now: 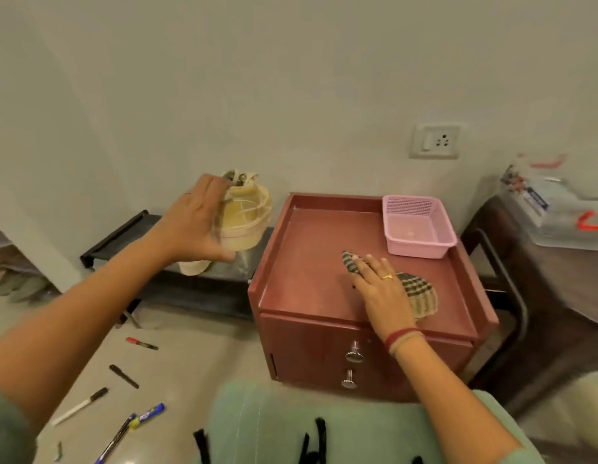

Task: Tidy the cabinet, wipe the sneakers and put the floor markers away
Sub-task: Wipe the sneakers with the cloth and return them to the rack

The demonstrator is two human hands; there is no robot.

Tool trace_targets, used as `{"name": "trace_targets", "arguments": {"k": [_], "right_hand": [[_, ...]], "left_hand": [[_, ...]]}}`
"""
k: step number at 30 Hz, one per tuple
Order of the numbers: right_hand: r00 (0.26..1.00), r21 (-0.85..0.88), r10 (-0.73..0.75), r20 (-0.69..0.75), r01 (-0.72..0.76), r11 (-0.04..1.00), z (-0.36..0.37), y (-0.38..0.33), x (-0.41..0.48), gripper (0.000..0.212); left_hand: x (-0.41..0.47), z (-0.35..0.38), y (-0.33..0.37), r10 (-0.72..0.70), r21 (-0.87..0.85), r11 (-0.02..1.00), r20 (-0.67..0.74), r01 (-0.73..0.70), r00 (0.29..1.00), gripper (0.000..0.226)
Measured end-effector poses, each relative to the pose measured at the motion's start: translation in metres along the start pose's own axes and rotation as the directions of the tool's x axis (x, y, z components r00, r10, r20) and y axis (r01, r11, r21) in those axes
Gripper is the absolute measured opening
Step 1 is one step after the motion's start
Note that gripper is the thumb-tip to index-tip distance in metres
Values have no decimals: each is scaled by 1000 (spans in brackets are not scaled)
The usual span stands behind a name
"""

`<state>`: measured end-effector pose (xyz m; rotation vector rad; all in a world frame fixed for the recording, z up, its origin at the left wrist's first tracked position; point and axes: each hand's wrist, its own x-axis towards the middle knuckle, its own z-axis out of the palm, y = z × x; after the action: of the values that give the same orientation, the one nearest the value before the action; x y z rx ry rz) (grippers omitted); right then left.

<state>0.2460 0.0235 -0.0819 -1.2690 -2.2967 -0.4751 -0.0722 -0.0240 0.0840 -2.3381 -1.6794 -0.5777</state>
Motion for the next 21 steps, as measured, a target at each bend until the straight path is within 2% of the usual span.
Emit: {"name": "trace_targets", "arguments": {"k": [3, 6, 8, 10, 12, 13, 15, 16, 18, 19, 21], "right_hand": [[962, -57, 67, 265, -54, 997, 10, 3, -9, 44], [896, -34, 208, 394, -212, 977, 19, 7, -15, 55], [858, 40, 276, 433, -324, 945, 28, 13, -18, 63], [859, 209, 327, 393, -430, 878, 33, 19, -19, 66], [831, 369, 429, 353, -545, 753, 31, 24, -15, 60], [782, 436, 524, 337, -623, 650, 27, 25, -10, 56], [623, 567, 716, 315, -728, 385, 13, 27, 6, 50], [552, 611, 779, 299, -737, 288, 8, 29, 15, 51], [466, 689, 839, 280, -706, 162, -5, 35, 29, 57], [458, 730, 844, 278, -672, 125, -13, 36, 35, 59], [526, 792, 818, 232, -590, 155, -29, 34, 45, 55]], "left_hand": [[5, 7, 46, -28, -154, 988, 13, 29, 1000, 103], [7, 43, 87, -143, -313, 937, 67, 157, 987, 108], [6, 75, 104, -160, -420, 889, 88, 182, 983, 109], [5, 101, 113, -145, -515, 838, 110, 181, 983, 103], [6, 118, 113, -128, -567, 809, 82, 152, 988, 99], [7, 124, 112, -131, -591, 795, 49, 135, 990, 100], [11, 131, 107, -154, -654, 748, -11, 109, 988, 109], [12, 133, 105, -168, -684, 723, -42, 94, 985, 114], [11, 141, 99, -171, -695, 719, -143, 24, 975, 113], [10, 146, 96, -165, -677, 735, -201, -15, 965, 107], [7, 153, 91, -138, -639, 765, -284, -80, 949, 94]]}}
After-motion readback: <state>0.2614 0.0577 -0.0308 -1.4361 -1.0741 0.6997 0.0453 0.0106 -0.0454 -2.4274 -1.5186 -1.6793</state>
